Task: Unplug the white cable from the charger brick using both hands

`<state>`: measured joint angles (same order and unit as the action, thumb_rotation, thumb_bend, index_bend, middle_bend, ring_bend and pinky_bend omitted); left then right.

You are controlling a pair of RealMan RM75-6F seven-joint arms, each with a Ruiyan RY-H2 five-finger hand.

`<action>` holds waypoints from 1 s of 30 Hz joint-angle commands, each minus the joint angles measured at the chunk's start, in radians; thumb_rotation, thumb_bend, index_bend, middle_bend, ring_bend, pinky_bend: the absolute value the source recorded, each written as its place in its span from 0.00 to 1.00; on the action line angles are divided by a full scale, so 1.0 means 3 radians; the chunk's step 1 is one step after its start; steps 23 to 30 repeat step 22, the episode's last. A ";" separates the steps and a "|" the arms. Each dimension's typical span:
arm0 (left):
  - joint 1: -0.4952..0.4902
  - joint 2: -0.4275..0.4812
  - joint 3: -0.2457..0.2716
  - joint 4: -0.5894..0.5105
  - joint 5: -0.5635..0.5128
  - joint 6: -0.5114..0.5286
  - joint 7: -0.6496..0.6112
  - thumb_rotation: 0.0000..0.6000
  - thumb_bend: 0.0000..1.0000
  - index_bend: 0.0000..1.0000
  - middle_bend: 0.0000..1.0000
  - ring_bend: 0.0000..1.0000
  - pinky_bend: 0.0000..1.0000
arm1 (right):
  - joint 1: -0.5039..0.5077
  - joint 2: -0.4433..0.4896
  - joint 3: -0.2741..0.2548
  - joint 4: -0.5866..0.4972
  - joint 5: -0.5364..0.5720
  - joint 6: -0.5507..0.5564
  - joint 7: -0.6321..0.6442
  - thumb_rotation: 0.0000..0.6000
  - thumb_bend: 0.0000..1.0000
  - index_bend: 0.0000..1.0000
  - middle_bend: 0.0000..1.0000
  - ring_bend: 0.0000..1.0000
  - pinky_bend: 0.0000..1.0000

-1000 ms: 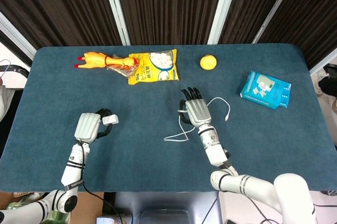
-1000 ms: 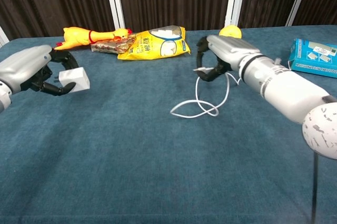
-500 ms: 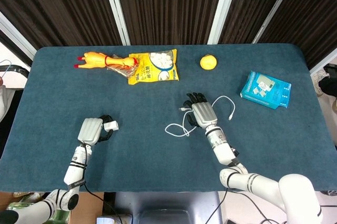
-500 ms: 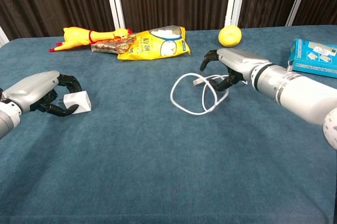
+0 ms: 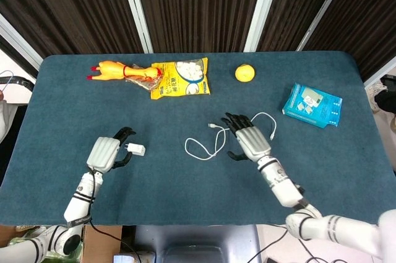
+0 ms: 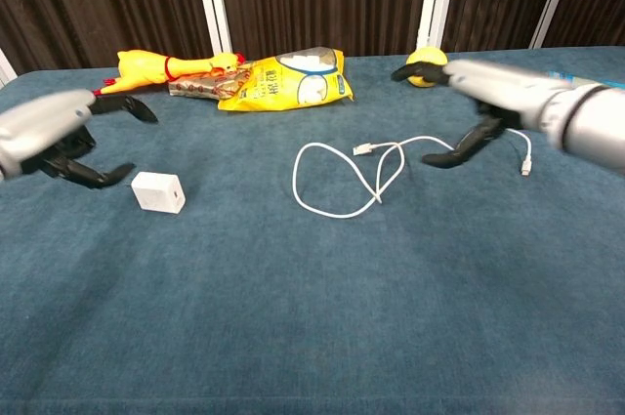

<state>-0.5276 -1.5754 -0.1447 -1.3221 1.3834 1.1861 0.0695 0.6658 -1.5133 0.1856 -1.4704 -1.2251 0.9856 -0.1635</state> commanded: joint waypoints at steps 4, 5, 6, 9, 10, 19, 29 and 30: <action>0.0460 0.0939 0.0275 -0.0881 0.0434 0.0642 -0.0029 1.00 0.41 0.22 0.13 0.75 0.87 | -0.0893 0.1213 -0.0646 -0.1004 -0.0562 0.0984 -0.0296 1.00 0.36 0.00 0.00 0.00 0.00; 0.0571 0.1074 0.0362 -0.0936 0.0504 0.0756 -0.0127 1.00 0.41 0.21 0.13 0.61 0.77 | -0.1038 0.1305 -0.0701 -0.1047 -0.0573 0.1172 -0.0389 1.00 0.36 0.00 0.00 0.00 0.00; 0.0651 0.1167 0.0423 -0.0969 0.0541 0.0832 -0.0190 1.00 0.41 0.20 0.13 0.40 0.56 | -0.1152 0.1335 -0.0733 -0.1036 -0.0592 0.1336 -0.0445 1.00 0.36 0.00 0.00 0.00 0.00; 0.0948 0.1335 0.0573 -0.0914 0.0630 0.1174 -0.0335 1.00 0.40 0.17 0.11 0.05 0.11 | -0.1536 0.1276 -0.0794 -0.0856 -0.0601 0.1850 -0.0447 1.00 0.35 0.00 0.00 0.00 0.00; 0.1048 0.1320 0.0590 -0.0837 0.0609 0.1291 -0.0314 1.00 0.40 0.16 0.09 0.01 0.04 | -0.1624 0.1238 -0.0801 -0.0787 -0.0592 0.1947 -0.0399 1.00 0.35 0.00 0.00 0.00 0.00; 0.1281 0.1546 0.0643 -0.1058 0.0095 0.1028 0.0228 1.00 0.41 0.06 0.00 0.00 0.00 | -0.1782 0.1194 -0.0774 -0.0699 -0.0719 0.2031 -0.0458 1.00 0.29 0.00 0.00 0.00 0.00; 0.1244 0.1622 0.0666 -0.1126 0.0056 0.0829 0.0168 1.00 0.42 0.04 0.00 0.00 0.00 | -0.1787 0.1220 -0.0722 -0.0691 -0.0674 0.1980 -0.0437 1.00 0.29 0.00 0.00 0.00 0.00; 0.1244 0.1622 0.0666 -0.1126 0.0056 0.0829 0.0168 1.00 0.42 0.04 0.00 0.00 0.00 | -0.1787 0.1220 -0.0722 -0.0691 -0.0674 0.1980 -0.0437 1.00 0.29 0.00 0.00 0.00 0.00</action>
